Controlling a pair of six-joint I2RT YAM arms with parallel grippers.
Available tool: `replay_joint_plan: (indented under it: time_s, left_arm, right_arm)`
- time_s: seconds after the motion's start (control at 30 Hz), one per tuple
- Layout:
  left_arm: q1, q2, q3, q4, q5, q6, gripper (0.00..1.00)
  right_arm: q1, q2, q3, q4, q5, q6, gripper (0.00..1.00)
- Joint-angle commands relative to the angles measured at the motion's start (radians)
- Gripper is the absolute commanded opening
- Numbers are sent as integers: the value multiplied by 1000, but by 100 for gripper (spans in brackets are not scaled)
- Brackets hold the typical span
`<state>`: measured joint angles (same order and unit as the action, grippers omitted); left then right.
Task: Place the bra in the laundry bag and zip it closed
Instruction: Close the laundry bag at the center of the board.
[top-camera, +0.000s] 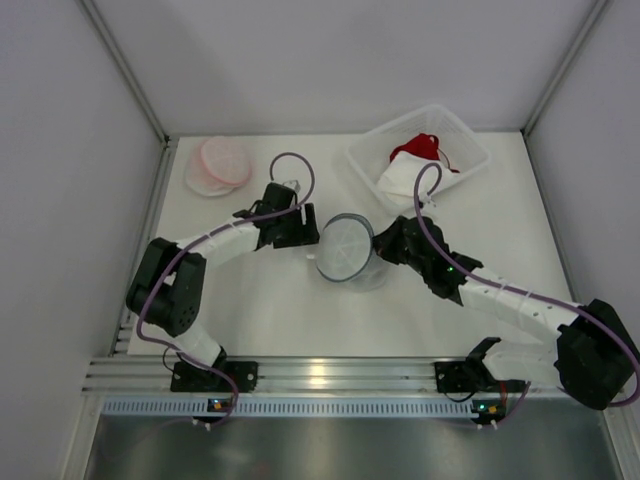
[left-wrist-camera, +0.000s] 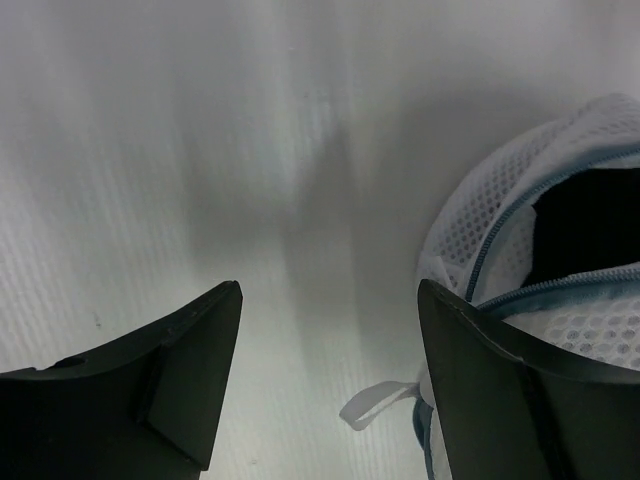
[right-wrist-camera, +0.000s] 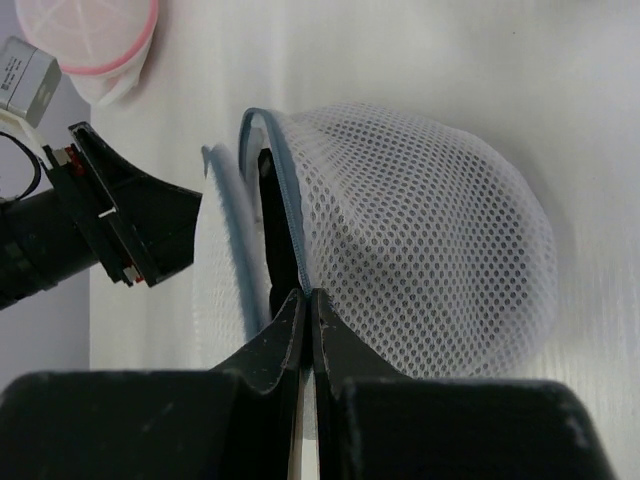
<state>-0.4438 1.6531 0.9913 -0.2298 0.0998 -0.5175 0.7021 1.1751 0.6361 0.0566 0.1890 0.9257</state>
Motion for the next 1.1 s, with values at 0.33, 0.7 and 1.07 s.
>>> replay_joint_plan:
  time_s: [0.33, 0.7, 1.07]
  left_arm:
    - [-30, -188, -104, 271, 187, 25, 77]
    - [16, -243, -134, 37, -8, -165, 80]
    - [-31, -286, -333, 452, 340, -112, 81]
  right_arm:
    - [-30, 26, 63, -6, -36, -24, 0]
    - [-50, 11, 70, -40, -43, -76, 0]
    - [-50, 35, 83, -41, -76, -93, 0]
